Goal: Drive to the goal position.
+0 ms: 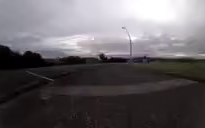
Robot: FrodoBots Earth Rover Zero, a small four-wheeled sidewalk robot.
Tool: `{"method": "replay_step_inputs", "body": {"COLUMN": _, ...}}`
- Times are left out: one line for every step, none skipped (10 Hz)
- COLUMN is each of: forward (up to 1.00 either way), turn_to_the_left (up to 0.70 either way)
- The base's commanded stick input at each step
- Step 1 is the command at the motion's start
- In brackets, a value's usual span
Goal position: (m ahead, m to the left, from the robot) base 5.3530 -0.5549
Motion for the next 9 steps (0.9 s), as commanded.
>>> {"method": "replay_step_inputs", "body": {"forward": 1.00, "turn_to_the_left": 0.00}}
{"method": "replay_step_inputs", "body": {"forward": 1.00, "turn_to_the_left": 0.00}}
{"method": "replay_step_inputs", "body": {"forward": 1.00, "turn_to_the_left": 0.00}}
{"method": "replay_step_inputs", "body": {"forward": 1.00, "turn_to_the_left": 0.00}}
{"method": "replay_step_inputs", "body": {"forward": 1.00, "turn_to_the_left": 0.00}}
{"method": "replay_step_inputs", "body": {"forward": 1.00, "turn_to_the_left": 0.00}}
{"method": "replay_step_inputs", "body": {"forward": 1.00, "turn_to_the_left": 0.00}}
{"method": "replay_step_inputs", "body": {"forward": 1.00, "turn_to_the_left": 0.00}}
{"method": "replay_step_inputs", "body": {"forward": 1.00, "turn_to_the_left": 0.00}}
